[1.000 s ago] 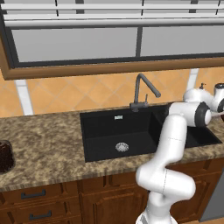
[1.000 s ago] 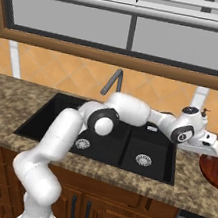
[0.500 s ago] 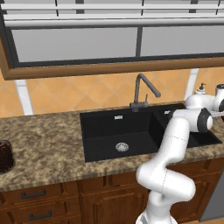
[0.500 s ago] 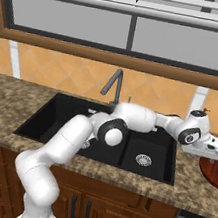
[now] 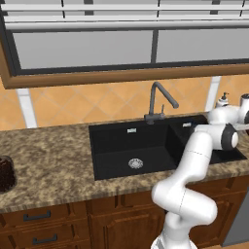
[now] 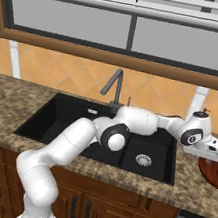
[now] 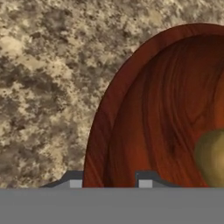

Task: Pick the potato from the sink and place it in the bowl. Then pick the bowl and place it in the microwave. Then close the microwave door and press the start button.

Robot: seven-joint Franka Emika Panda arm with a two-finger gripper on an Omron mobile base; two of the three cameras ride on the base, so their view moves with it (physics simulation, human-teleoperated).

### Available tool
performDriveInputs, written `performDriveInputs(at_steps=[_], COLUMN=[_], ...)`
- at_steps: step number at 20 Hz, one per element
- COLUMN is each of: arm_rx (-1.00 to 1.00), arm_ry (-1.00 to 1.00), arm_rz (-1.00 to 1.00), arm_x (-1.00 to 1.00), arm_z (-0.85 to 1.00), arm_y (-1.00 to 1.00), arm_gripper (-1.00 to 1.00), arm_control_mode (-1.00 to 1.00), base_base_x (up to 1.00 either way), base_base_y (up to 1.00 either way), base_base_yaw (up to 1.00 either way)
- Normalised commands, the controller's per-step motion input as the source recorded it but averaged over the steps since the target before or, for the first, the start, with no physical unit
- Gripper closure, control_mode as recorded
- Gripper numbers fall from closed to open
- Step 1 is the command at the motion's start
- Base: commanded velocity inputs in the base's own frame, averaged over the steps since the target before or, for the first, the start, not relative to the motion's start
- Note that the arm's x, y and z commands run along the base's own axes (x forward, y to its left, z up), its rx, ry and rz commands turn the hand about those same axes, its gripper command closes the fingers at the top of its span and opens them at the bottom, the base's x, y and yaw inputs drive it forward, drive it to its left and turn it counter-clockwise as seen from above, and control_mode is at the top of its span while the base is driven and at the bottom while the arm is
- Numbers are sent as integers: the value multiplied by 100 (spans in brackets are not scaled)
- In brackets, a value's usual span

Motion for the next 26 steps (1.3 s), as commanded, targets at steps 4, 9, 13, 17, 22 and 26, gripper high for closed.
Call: performDriveInputs(at_steps=[4, 9, 13, 17, 22, 26], arm_rx=[0, -4, -11, -15, -24, -28], arm_ry=[-6, -8, -2, 0, -1, -1], arm_rz=[-3, 0, 0, 0, 3, 2], arm_x=[-5, -16, -41, -60, -63, -56], arm_z=[2, 21, 14, 7, 17, 10], arm_y=[-2, 24, 42, 40, 31, 23], arm_gripper=[100, 100, 100, 100, 100, 100], arm_control_mode=[-100, -100, -100, -100, -100, -100], base_base_x=[0, 0, 0, 0, 0, 0], base_base_y=[0, 0, 0, 0, 0, 0], base_base_yaw=[0, 0, 0, 0, 0, 0])
